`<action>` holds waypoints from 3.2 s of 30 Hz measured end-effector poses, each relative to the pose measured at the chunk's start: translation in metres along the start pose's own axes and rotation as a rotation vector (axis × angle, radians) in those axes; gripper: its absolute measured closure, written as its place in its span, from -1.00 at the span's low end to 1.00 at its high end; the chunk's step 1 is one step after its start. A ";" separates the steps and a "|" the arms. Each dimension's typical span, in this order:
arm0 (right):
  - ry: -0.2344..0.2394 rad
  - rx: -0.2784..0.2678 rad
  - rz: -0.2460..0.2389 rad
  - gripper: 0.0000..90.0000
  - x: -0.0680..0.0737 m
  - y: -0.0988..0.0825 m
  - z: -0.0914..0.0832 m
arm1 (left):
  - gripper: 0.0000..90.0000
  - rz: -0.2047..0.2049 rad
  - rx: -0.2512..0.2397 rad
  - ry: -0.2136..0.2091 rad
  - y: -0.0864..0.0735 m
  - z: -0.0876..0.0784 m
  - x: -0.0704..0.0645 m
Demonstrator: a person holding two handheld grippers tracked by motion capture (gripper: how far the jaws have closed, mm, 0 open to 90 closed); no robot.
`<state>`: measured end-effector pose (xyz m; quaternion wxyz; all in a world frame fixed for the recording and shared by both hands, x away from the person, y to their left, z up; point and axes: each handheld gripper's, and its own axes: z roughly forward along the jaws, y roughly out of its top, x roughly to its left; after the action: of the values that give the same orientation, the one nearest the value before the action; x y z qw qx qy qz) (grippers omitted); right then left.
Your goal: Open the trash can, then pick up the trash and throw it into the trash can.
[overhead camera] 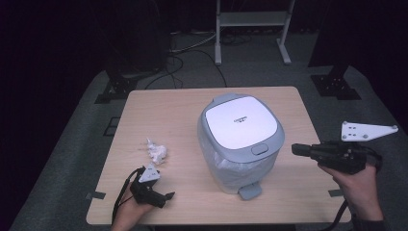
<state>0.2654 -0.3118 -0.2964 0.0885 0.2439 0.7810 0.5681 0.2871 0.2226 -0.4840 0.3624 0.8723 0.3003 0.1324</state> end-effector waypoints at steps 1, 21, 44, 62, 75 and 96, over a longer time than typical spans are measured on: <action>0.012 -0.014 -0.006 1.00 0.001 0.005 0.000 | -1.00 0.000 0.000 0.000 0.000 0.000 0.000; 0.115 -0.038 -0.062 1.00 0.017 0.034 0.032 | -1.00 0.000 0.000 0.000 0.000 0.000 0.000; 0.153 0.006 -0.085 1.00 0.026 0.036 0.056 | -1.00 0.000 0.000 0.000 0.000 0.000 0.000; 0.106 0.011 -0.110 1.00 0.031 0.036 0.052 | -1.00 -0.002 0.000 0.002 0.000 0.000 0.000; 0.016 -0.027 -0.074 0.60 0.024 0.029 0.026 | -1.00 -0.002 0.000 0.002 0.000 0.000 0.000; -0.195 0.057 0.009 -0.31 -0.007 -0.035 0.010 | -1.00 -0.004 0.003 0.003 0.001 0.000 0.000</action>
<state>0.2657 -0.3148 -0.3332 0.1546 0.3042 0.7835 0.5194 0.2876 0.2224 -0.4837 0.3610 0.8721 0.3028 0.1324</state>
